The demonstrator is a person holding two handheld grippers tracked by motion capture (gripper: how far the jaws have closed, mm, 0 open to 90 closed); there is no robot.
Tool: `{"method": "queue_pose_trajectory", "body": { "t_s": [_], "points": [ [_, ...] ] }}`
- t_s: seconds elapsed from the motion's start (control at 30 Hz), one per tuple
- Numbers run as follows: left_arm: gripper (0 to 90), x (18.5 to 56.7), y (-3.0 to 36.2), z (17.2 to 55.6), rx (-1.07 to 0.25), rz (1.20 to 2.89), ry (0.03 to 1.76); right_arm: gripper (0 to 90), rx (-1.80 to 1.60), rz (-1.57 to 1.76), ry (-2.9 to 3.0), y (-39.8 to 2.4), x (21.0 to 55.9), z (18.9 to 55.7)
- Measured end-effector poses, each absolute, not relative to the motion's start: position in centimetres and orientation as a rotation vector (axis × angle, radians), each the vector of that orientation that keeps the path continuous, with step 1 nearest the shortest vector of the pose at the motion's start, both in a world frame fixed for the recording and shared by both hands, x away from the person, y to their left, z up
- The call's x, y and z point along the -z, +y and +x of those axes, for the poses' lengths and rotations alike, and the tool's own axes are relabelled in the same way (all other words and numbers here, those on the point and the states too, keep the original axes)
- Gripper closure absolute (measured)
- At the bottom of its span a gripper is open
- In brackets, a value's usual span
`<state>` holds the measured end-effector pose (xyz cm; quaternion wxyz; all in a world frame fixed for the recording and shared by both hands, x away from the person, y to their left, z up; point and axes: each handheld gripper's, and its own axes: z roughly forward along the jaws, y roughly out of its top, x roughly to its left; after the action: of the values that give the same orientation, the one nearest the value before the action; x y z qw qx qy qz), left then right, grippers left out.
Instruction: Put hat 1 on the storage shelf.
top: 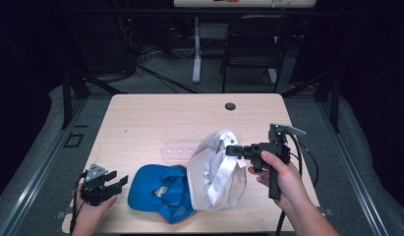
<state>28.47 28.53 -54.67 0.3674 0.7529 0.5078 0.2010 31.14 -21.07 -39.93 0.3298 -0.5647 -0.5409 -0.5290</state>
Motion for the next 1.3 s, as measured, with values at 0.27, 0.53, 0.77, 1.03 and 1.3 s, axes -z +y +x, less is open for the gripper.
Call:
{"method": "queue_pose_trajectory", "body": {
  "t_s": [0.27, 0.53, 0.77, 1.03, 1.3],
  "points": [
    [48.4, 54.8, 28.3, 28.5, -0.522, 1.936, 1.301, 81.4, 1.434, -1.495, -1.401, -21.9, 38.5, 31.7],
    [47.7, 54.8, 28.3, 28.5, -0.519, 1.934, 1.301, 81.4, 1.468, -1.548, -1.368, -21.8, 37.1, 33.2],
    [47.4, 54.9, 28.3, 28.6, -0.519, 1.929, 1.298, 81.4, 1.499, -1.539, -1.363, -21.0, 35.5, 34.7],
    [47.2, 54.9, 28.4, 28.6, -0.518, 1.935, 1.297, 81.4, 1.504, -1.532, -1.375, -18.6, 34.0, 36.6],
    [48.7, 54.8, 28.4, 28.6, -0.53, 1.936, 1.28, 81.4, 1.493, -1.557, -1.401, -16.9, 32.8, 38.5]
  ]
}}
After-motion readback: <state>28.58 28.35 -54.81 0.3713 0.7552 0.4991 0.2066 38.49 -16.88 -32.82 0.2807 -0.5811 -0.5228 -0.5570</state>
